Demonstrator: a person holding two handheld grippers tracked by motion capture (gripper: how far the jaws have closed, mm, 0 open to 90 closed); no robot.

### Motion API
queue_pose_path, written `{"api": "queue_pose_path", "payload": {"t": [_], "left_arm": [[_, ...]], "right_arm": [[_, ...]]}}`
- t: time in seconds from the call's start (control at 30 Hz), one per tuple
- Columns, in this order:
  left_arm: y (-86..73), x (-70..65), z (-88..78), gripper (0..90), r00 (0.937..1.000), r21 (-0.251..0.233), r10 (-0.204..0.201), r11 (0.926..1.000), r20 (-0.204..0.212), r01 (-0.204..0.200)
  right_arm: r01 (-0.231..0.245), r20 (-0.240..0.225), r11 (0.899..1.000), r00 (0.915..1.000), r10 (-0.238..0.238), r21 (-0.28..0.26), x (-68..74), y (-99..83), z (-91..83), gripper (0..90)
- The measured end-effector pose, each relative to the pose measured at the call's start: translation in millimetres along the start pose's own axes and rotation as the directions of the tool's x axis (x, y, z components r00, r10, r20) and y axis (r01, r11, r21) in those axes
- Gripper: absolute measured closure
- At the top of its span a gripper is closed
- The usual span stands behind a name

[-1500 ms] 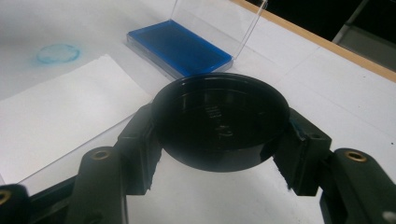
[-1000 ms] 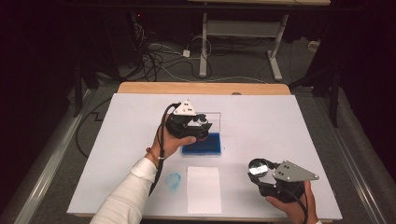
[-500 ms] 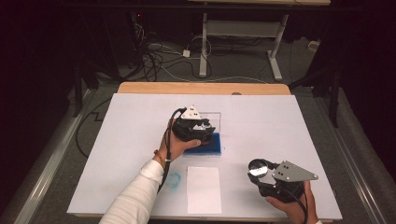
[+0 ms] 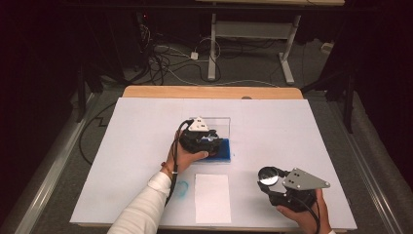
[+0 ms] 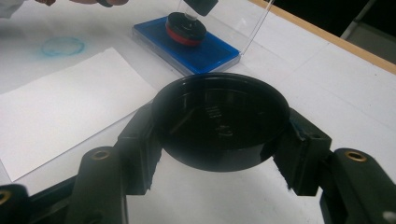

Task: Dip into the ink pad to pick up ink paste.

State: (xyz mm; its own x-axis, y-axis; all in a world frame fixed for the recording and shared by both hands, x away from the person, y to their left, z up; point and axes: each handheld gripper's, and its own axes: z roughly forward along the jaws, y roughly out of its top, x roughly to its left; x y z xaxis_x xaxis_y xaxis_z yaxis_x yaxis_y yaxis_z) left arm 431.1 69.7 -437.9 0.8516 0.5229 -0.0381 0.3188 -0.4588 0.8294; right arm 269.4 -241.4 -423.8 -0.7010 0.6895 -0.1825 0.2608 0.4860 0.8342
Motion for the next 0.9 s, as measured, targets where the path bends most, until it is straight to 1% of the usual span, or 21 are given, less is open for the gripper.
{"api": "queue_pose_path", "payload": {"t": [0.1, 0.13, 0.2, 0.27, 0.33, 0.37, 0.4, 0.43, 0.5, 0.6, 0.77, 0.87, 0.9], "left_arm": [[-2.7, 1.7, -2.0, 55.0, 0.9999, -0.003, -0.002, 1.0, -0.012, 0.002], [-3.4, 2.7, -2.5, 55.1, 1.0, -0.009, -0.003, 1.0, -0.006, 0.003], [-4.3, 3.2, -2.3, 55.0, 0.9999, -0.01, -0.002, 0.9999, -0.015, 0.002], [-5.7, 4.0, -1.2, 55.0, 1.0, -0.022, 0.003, 0.9997, -0.001, -0.003], [-7.5, 3.8, 0.8, 55.0, 0.9999, -0.025, 0.005, 0.9997, -0.012, -0.005], [-8.7, 4.0, 1.9, 55.0, 1.0, -0.023, 0.007, 0.9997, -0.004, -0.007], [-10.3, 3.8, 3.1, 55.0, 0.9999, -0.015, 0.009, 0.9998, -0.006, -0.009], [-11.8, 4.0, 2.8, 55.0, 1.0, -0.028, 0.006, 0.9996, -0.004, -0.006], [-14.4, 5.0, 1.6, 55.0, 1.0, -0.034, -0.002, 0.9994, 0.002, 0.002], [-17.4, 6.0, -1.5, 55.0, 1.0, -0.031, -0.005, 0.9995, 0.007, 0.005], [-19.1, 1.4, -4.1, 55.0, 0.9996, -0.011, 0.026, 0.9996, -0.01, -0.026], [-18.3, 0.5, -4.0, 55.0, 0.9994, -0.002, 0.033, 0.9995, -0.015, -0.033], [-18.3, 0.3, -3.7, 55.0, 0.9995, -0.003, 0.029, 0.9996, -0.015, -0.029]], "right_arm": [[0.002, -0.001, 1.0, 1.0, -0.002, 0.002, 0.1, -0.2, 0.0, 39.1], [0.0, 0.0, 1.0, 1.0, 0.0, 0.004, 0.1, -0.3, 0.1, 39.1], [0.003, 0.0, 1.0, 1.0, -0.003, 0.004, 0.2, -0.2, 0.4, 39.1], [0.002, -0.003, 1.0, 1.0, -0.002, 0.004, 0.8, 0.1, 0.7, 39.1], [0.005, -0.004, 1.0, 1.0, -0.005, 0.003, 0.9, 0.3, 1.0, 39.1], [0.005, -0.005, 1.0, 1.0, -0.005, 0.005, 1.1, 0.3, 1.0, 39.1], [0.005, -0.006, 1.0, 1.0, -0.005, 0.004, 1.1, 0.2, 1.0, 39.1], [0.007, -0.008, 1.0, 0.9999, -0.007, 0.005, 1.0, 0.1, 0.9, 39.1], [0.009, -0.011, 1.0, 0.9999, -0.009, 0.006, 1.0, -0.3, 0.7, 39.1], [0.006, -0.012, 1.0, 0.9999, -0.006, 0.006, 1.0, -0.4, 0.5, 39.1], [0.014, -0.014, 1.0, 0.9998, -0.014, 0.01, 2.2, 0.2, 0.8, 39.1], [0.015, -0.016, 1.0, 0.9998, -0.014, 0.014, 3.0, 0.4, 1.4, 39.1], [0.017, -0.015, 1.0, 0.9997, -0.017, 0.014, 3.4, 0.6, 1.6, 39.1]]}}
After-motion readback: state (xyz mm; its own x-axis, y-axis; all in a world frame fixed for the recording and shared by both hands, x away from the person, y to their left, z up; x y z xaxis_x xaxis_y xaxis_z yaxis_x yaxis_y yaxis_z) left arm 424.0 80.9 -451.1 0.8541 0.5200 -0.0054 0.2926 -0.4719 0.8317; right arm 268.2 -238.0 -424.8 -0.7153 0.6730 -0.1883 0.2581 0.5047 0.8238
